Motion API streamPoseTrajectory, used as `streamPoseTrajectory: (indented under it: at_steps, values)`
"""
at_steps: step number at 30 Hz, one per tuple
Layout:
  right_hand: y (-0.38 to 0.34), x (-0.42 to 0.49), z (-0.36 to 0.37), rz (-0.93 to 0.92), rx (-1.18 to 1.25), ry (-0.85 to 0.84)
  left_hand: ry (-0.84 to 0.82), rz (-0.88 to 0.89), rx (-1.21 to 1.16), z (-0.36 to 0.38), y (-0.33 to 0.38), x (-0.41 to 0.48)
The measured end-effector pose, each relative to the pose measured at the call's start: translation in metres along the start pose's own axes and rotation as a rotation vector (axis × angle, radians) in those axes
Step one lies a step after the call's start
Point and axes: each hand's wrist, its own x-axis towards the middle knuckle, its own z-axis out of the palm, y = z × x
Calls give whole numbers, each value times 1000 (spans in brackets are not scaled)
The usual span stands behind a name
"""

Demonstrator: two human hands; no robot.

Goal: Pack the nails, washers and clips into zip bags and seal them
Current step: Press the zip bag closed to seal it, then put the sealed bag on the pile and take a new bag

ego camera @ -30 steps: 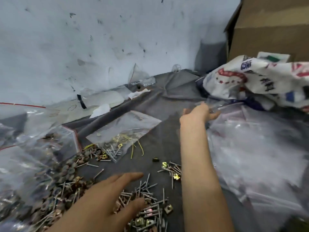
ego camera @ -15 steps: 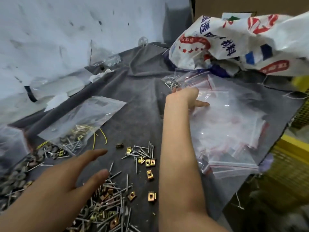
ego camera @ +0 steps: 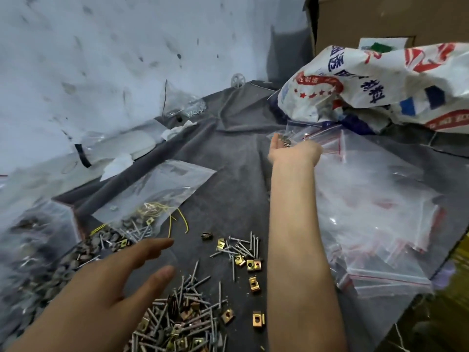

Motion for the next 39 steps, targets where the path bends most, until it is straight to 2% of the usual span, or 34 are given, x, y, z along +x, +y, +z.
streamPoseTrajectory:
  at_steps: [2,4,7,11,14,16,19,24,28,31,34,37,39]
  values:
    - [11,-17,4,52,-12,-83,47,5,-23,-5,-1,-2]
    - [29,-34,6,106,-130,-230,107,27,-65,-10,-8,-2]
    - [59,-69,12,159,-597,-578,303,13,-232,-19,-11,-4]
    - [95,-105,5,99,-1205,-1075,526,9,-550,-39,-4,-8]
    - [108,-126,-4,53,-1517,-1416,579,-95,-885,-46,1,-12]
    - [112,-134,-8,40,-1637,-1566,625,-158,-887,-47,3,-14]
    - [115,-140,-9,68,-1632,-1614,652,-242,-917,-48,0,-18]
    - [113,-130,-5,-1,-1564,-1505,642,-248,-1016,-55,-5,-22]
    - [111,-127,-8,13,-1760,-1508,648,-233,-941,-55,-7,-22]
    - [115,-127,-11,-56,-1881,-1494,611,-242,-787,-54,-12,-23]
    - [122,-139,-14,36,-1739,-1546,509,-210,-694,-53,-10,-22]
    - [130,-145,-20,157,-1741,-1663,448,-160,-665,-50,-5,-19]
    - [132,-146,-22,141,-1756,-1719,430,-143,-651,-50,-4,-19]
